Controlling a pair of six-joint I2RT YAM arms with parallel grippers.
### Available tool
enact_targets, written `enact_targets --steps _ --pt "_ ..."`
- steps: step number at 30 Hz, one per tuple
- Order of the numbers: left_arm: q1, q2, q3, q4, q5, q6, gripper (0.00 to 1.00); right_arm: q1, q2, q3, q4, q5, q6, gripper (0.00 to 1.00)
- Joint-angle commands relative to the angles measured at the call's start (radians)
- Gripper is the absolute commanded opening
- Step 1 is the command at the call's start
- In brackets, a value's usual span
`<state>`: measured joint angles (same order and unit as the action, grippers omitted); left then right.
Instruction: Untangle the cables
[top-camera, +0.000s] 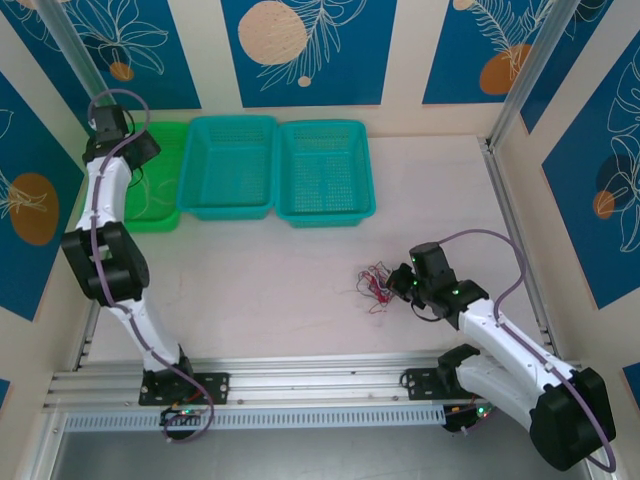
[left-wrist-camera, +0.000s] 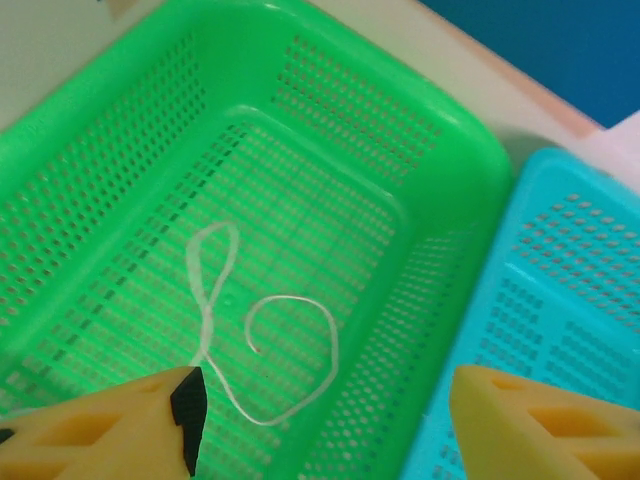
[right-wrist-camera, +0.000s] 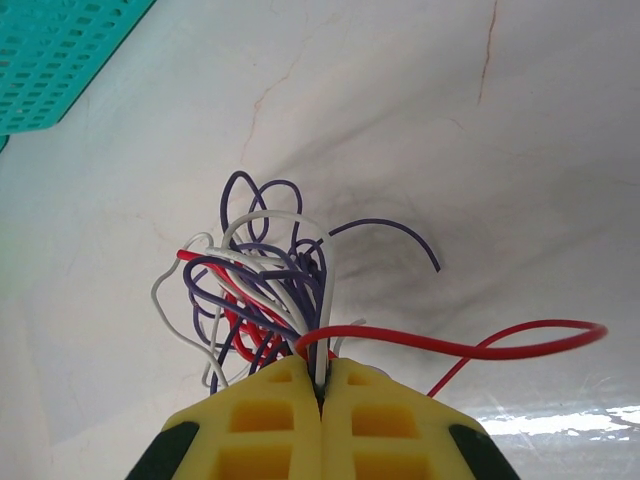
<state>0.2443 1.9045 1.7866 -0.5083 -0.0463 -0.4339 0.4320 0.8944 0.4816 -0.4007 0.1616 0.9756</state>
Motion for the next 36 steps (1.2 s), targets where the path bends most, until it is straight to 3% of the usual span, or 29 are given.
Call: enact_targets --steps 1,4,7,18,23,29,36 --pt "-0.012 -0.162 -0.13 0.104 0.13 -0.122 0.65 0.005 0.016 0.021 0.026 -0.001 -0.03 0.0" --pt "-0.058 -0.328 -0.323 0.296 0.245 -0.194 0.66 0.005 0.038 0.044 0.053 -0.051 -0.085 0.0" --pt "-0.153 -0.482 -0.478 0.407 0.293 -0.203 0.66 0.005 0.073 0.073 0.086 -0.113 -0.125 0.0" --pt "-0.645 -0.879 -0.988 0.659 0.29 0.005 0.62 0.011 0.223 0.168 0.233 -0.354 -0.154 0.0" --pt "-0.811 -0.903 -1.188 0.793 0.364 0.137 0.62 0.008 0.267 0.213 0.267 -0.434 -0.113 0.0" --pt "-1.022 -0.815 -1.208 0.752 0.379 0.403 0.67 0.002 0.321 0.311 0.227 -0.541 -0.072 0.0" --pt "-1.073 -0.681 -1.205 0.801 0.281 0.52 0.7 0.012 0.329 0.36 0.215 -0.609 -0.051 0.0"
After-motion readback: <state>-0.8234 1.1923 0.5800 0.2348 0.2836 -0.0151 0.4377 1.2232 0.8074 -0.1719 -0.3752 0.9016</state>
